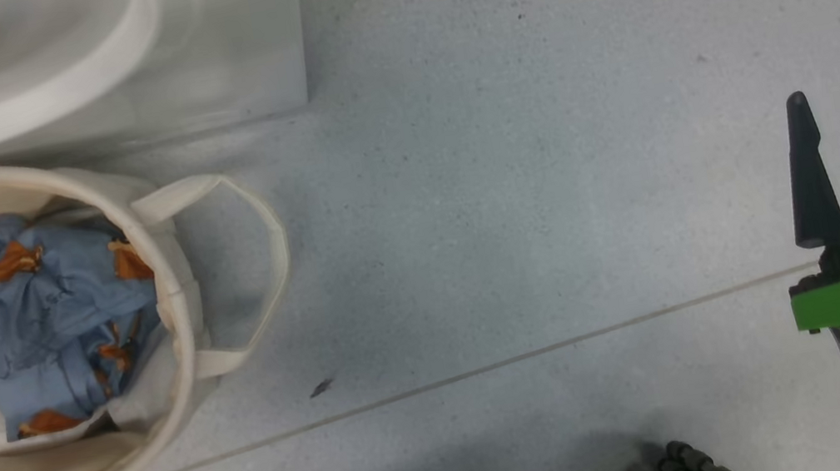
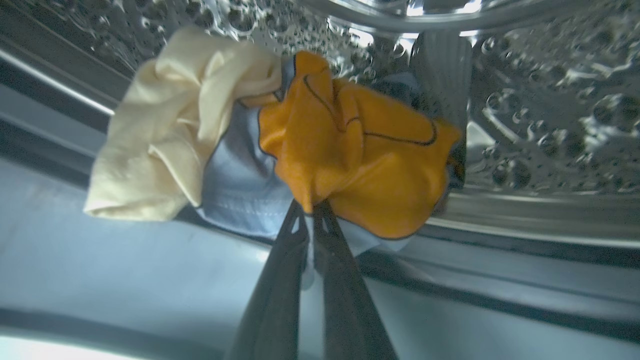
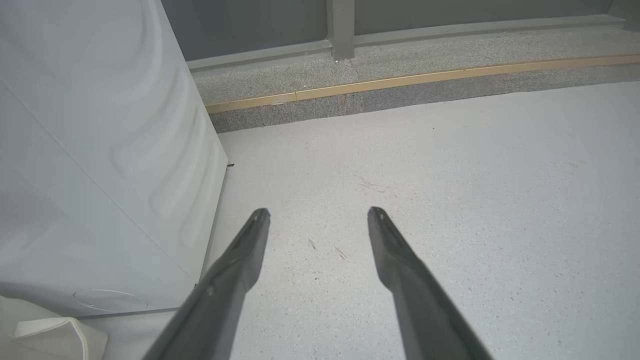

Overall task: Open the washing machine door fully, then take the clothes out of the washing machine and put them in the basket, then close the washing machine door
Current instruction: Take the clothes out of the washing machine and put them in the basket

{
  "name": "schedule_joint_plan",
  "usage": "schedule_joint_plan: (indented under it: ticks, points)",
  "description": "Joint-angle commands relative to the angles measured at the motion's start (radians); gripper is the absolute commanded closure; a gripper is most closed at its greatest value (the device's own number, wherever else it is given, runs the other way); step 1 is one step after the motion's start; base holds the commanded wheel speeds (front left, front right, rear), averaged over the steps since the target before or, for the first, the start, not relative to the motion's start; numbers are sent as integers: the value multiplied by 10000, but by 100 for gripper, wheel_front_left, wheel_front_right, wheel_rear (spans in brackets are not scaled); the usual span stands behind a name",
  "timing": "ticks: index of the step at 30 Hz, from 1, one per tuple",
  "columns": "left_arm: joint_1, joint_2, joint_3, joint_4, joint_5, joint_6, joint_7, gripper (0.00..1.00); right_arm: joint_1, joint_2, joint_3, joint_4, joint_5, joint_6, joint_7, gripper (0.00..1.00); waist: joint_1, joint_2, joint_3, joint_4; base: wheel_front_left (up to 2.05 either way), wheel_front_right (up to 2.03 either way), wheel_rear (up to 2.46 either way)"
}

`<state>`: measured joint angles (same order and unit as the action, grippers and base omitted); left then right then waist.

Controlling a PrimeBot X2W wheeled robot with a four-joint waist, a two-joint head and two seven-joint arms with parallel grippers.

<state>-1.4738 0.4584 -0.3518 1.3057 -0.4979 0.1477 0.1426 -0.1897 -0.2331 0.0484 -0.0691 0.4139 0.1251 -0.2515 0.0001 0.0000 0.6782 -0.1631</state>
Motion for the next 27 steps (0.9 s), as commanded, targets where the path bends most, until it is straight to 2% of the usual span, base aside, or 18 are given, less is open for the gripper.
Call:
schedule_joint_plan:
  ticks: [1, 12, 17, 20, 24, 25, 27]
  points:
    - [-2, 383, 232, -186, -150, -55, -482, 100, 173, -217, 108, -271, -61, 56, -103, 0, -1, 0, -140, 84, 0, 0, 0]
    - [1860, -137, 550, -182, -699, -1085, -3390, 100, 183, -209, 561, 295, 55, 56, -103, 0, -1, 0, -1741, 406, 0, 0, 0]
    - [2802, -242, 834, -506, -969, -1686, -4000, 100, 269, -121, 823, 645, 119, 56, -103, 0, -1, 0, -2598, 513, 0, 0, 0]
    - [3533, -109, 1184, -1564, -909, -1717, -4035, 100, 388, -51, 883, 820, 142, 56, -103, 0, -1, 0, -3061, 590, 0, 0, 0]
    - [4974, -178, 2015, -3435, -682, -1745, -4040, 100, 604, 35, 920, 1032, 161, 56, -103, 0, -1, 0, -3669, 741, 0, 0, 0]
    - [4974, -178, 2015, -3435, -682, -1745, -4040, 100, 604, 35, 920, 1032, 161, 56, -103, 0, -1, 0, -3669, 741, 0, 0, 0]
    - [5767, -303, 2507, -4350, -518, -1774, -4040, 100, 705, 67, 973, 1126, 169, 56, -103, 0, -1, 0, -3968, 807, 0, 0, 0]
